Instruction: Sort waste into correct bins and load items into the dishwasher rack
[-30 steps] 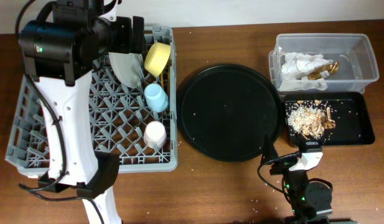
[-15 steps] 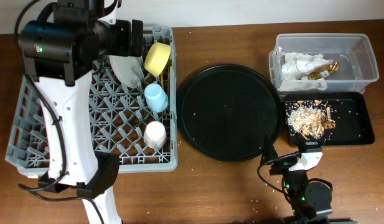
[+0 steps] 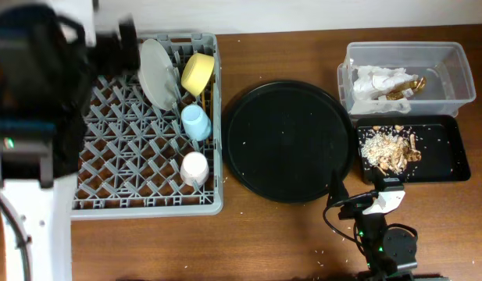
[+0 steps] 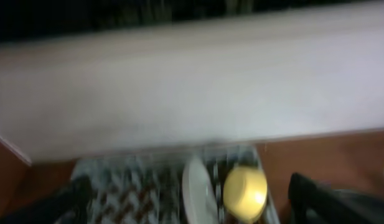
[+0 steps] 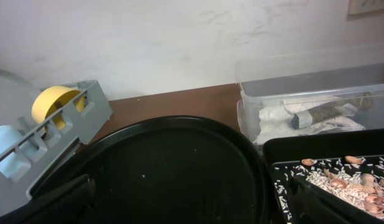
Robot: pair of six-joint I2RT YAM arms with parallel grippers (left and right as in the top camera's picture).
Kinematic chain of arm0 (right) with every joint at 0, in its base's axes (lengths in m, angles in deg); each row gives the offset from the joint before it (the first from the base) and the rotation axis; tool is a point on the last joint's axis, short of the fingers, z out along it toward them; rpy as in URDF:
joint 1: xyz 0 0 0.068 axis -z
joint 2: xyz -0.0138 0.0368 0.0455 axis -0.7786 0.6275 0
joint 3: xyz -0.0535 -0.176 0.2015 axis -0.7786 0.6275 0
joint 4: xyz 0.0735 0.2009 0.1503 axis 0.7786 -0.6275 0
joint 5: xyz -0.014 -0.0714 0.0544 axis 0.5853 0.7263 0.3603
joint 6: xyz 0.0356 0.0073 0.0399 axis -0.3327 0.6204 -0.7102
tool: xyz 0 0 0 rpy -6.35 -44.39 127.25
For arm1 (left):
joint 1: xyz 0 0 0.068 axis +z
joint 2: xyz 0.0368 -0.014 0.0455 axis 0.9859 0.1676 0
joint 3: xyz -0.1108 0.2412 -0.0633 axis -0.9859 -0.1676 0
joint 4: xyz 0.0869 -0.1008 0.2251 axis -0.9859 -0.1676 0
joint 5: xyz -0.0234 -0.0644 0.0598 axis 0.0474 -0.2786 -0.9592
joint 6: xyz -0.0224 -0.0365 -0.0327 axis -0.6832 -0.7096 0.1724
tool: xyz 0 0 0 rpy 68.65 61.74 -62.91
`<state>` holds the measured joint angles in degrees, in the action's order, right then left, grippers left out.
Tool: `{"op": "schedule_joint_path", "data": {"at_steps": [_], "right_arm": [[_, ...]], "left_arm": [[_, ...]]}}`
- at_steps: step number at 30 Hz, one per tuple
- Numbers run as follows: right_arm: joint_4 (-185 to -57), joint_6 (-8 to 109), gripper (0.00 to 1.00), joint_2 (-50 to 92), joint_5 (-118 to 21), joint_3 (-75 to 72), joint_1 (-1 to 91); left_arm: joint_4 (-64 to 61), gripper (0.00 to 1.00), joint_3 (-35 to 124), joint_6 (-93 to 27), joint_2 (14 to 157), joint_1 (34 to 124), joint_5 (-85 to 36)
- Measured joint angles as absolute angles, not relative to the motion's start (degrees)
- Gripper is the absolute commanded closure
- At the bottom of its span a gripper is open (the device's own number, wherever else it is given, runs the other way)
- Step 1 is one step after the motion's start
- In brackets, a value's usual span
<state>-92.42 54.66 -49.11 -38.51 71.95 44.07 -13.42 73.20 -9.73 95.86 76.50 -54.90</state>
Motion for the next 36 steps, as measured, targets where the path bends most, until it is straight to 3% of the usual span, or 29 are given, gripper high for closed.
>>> {"op": "schedule_joint_path", "data": {"at_steps": [4, 8, 14, 18, 21, 36], "right_arm": [[-92.4, 54.7, 0.02, -49.1, -38.6, 71.9, 44.1], [-92.4, 54.6, 0.02, -49.1, -38.8, 71.9, 44.1], [-92.5, 54.7, 0.02, -49.2, -38.8, 71.9, 44.1], [-92.5, 54.7, 0.02, -49.2, -38.8, 71.9, 44.1], [-92.4, 54.7, 0.01, -49.2, -38.8, 71.9, 44.1], [-92.4, 54.7, 0.02, -49.2, -38.8, 71.9, 44.1]], "left_arm": [[10.3, 0.00, 32.3, -9.6, 74.0, 77.5, -54.3], [21.1, 0.00, 2.5, -9.6, 52.4, 79.6, -54.3], [36.3, 0.00, -25.0, -9.5, 31.0, 80.9, -54.3], [38.6, 0.00, -33.6, -9.5, 20.0, 84.0, -54.1], [30.1, 0.00, -34.8, -9.5, 14.6, 84.1, -54.1], [28.4, 0.00, -34.8, -9.5, 14.6, 84.1, -54.1]]}}
